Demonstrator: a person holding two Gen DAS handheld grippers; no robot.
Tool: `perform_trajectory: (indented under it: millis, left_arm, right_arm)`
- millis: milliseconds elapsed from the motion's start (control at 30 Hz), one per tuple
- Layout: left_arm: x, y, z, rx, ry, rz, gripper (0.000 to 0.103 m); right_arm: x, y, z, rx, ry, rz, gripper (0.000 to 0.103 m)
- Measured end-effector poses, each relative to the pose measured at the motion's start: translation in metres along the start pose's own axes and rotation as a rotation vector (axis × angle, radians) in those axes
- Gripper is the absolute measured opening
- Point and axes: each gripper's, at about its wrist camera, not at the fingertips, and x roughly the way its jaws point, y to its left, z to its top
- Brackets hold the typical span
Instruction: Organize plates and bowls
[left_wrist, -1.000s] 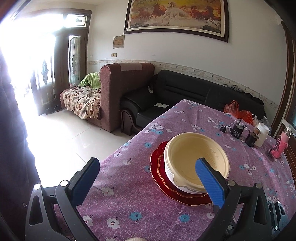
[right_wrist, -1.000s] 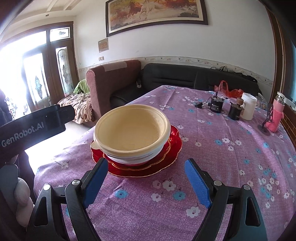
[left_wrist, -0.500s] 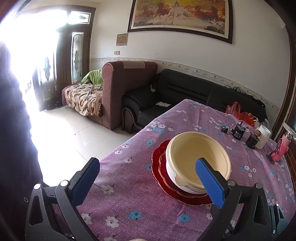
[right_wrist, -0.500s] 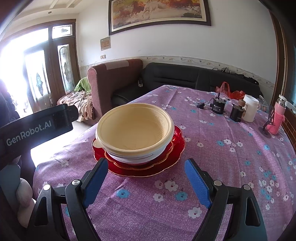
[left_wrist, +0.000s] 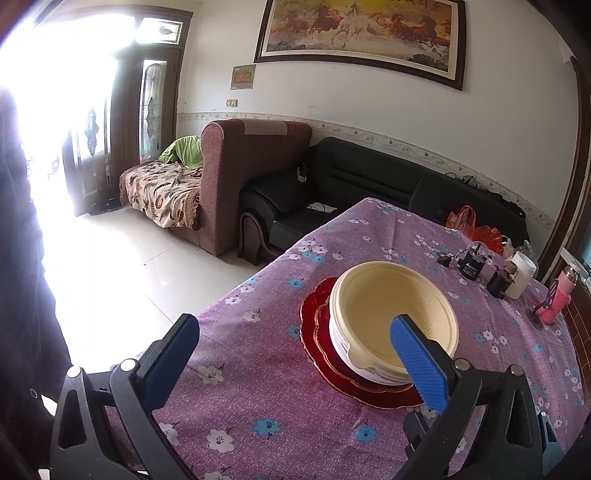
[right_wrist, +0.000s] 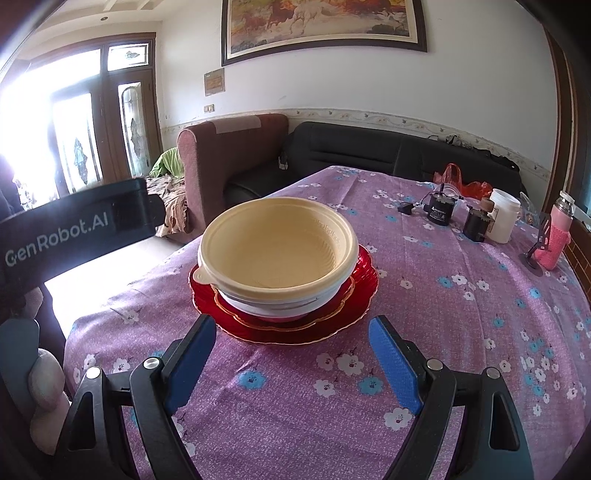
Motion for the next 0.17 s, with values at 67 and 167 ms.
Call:
perform_trajectory:
  millis: [67,167]
  left_arm:
    - [-0.0006,0.0021,0.0000,-0.008,-0.003,0.000,0.103]
    - [-0.0021,0.0002,-0.0015,0.007,-0.005,0.011,0.103]
  right_arm:
    - [0.0007,0.0008,-0.0006,-0.001,0.001,0.003,0.088]
    - [0.0011,0.0007,-0.0016,0.005,0.004,0.008,0.088]
